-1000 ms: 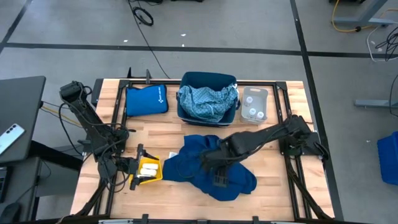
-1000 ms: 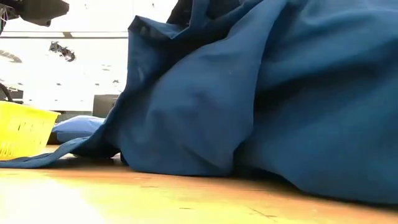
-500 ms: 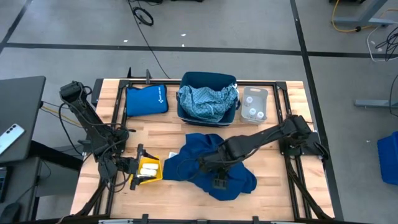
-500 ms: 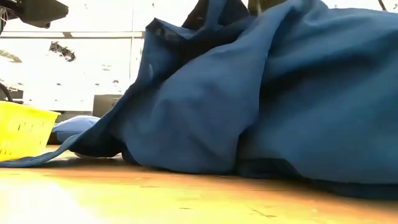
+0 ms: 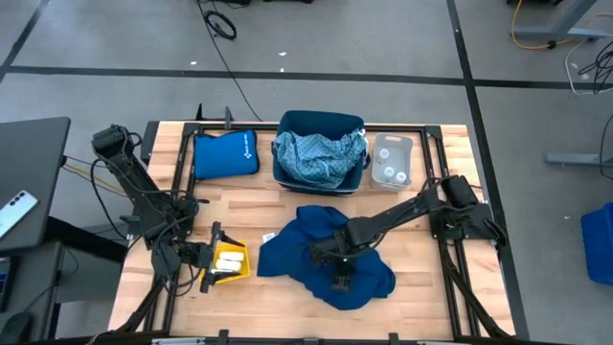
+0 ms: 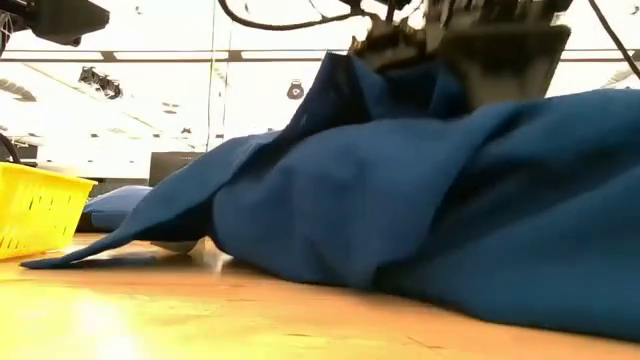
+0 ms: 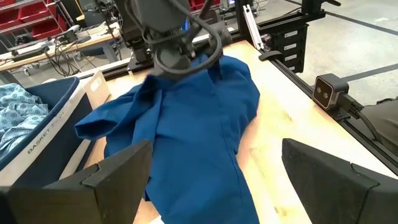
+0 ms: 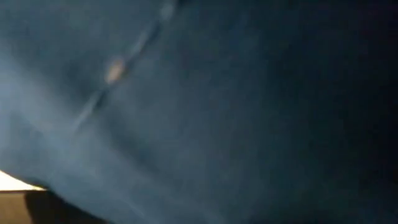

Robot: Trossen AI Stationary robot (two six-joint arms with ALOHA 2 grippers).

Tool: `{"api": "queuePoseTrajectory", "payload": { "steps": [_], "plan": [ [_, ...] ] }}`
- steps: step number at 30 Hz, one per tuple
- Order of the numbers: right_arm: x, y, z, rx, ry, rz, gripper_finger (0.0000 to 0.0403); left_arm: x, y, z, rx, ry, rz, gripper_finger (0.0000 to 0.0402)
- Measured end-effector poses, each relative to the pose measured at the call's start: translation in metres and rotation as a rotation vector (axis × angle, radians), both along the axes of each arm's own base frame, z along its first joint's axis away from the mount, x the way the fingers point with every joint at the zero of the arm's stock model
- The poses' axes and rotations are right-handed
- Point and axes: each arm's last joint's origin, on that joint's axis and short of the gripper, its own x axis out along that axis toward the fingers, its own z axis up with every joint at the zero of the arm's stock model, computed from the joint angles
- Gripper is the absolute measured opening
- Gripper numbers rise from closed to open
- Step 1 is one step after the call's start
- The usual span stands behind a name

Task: Pick & Place Medicine items
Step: Put the blue patient gown into the blue bin

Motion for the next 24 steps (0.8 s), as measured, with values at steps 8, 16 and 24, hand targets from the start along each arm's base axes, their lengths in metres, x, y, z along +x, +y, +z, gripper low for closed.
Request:
{"api": "queuePoseTrajectory", "payload": {
  "steps": [8,16,24],
  "plan": [
    [-0.006,-0.002,-0.056,0.015,-0.158,-0.159,0.0349,-0.001,0.001,-0.002,-0.002,0.016,0.005,0.0362],
    [-0.012,0.003,-0.061,-0.045,-0.204,-0.153,0.0328,-0.001,0.002,-0.004,0.009,0.024,0.010,0.0362],
    [-0.009,0.009,-0.070,-0.035,-0.234,-0.133,0.0068,-0.001,0.002,-0.004,0.012,0.023,0.016,0.0362]
  ]
}}
